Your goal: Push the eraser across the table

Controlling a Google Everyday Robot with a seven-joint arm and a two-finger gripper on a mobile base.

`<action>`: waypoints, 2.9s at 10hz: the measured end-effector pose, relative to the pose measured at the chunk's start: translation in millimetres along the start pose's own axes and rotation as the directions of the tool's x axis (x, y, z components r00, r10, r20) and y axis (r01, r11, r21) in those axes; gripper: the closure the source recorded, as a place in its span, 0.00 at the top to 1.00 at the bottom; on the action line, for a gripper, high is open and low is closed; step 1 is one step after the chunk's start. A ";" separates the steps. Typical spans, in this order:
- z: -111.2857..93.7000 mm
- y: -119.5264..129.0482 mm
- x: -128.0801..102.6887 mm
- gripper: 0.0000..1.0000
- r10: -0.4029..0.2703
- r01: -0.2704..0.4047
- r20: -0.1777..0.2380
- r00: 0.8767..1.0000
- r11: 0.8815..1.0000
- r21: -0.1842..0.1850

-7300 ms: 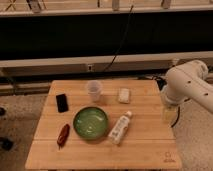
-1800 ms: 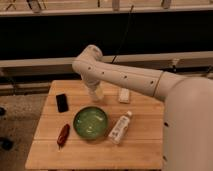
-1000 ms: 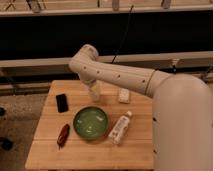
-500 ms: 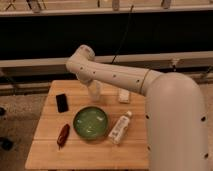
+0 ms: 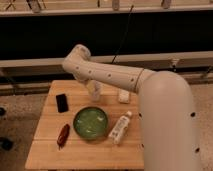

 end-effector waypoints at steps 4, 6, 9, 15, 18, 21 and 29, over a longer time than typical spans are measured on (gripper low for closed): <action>9.3 -20.2 -13.1 0.40 -0.021 0.021 -0.006 1.000 1.000 0.002; 13.3 -21.1 -15.9 0.19 -0.027 0.027 -0.007 1.000 1.000 -0.002; 19.1 -29.7 -25.0 0.04 -0.030 0.030 -0.002 1.000 1.000 -0.005; 30.6 -37.6 -25.4 0.04 -0.029 0.029 -0.004 1.000 0.999 -0.029; 38.2 -51.4 -33.9 0.04 -0.039 0.039 0.005 0.999 0.999 -0.037; 43.3 -52.3 -31.4 0.04 -0.038 0.038 0.003 0.999 0.998 -0.052; 70.0 -72.5 -51.7 0.04 -0.039 0.040 0.016 0.999 0.996 -0.074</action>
